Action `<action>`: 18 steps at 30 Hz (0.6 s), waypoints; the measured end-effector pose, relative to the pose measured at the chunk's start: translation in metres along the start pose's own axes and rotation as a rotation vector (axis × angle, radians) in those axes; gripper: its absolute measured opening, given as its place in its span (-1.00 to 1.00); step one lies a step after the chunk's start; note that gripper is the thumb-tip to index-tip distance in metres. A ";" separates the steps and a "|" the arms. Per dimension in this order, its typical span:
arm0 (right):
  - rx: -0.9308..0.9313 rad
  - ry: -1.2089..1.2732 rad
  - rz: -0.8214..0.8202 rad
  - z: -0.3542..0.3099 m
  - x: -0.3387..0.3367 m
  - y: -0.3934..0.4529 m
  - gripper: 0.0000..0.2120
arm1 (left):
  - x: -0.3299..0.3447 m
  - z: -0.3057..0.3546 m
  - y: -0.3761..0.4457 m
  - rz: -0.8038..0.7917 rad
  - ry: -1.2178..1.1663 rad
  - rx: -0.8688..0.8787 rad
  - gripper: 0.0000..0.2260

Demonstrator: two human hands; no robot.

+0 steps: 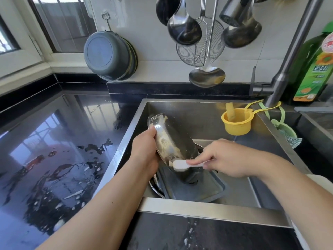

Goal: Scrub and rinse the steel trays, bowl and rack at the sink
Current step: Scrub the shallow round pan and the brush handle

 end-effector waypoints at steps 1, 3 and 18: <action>-0.053 0.012 0.082 -0.004 -0.002 0.003 -0.54 | 0.001 0.001 0.000 -0.008 0.026 0.017 -0.68; -0.136 0.015 0.303 -0.009 -0.012 0.014 -0.54 | 0.003 0.002 0.000 -0.043 0.056 0.047 -0.66; -0.114 0.115 0.428 -0.010 -0.020 0.013 -0.56 | 0.009 -0.005 0.001 -0.180 -0.036 0.018 -0.57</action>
Point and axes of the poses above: each hand's wrist, its own y-axis towards the middle knuckle, its own x-axis out of the palm, z = x × y, the point moved 5 cm from there along y, towards the middle knuckle, and after that the axes turned 9 degrees about y, right-handed, at the moved point
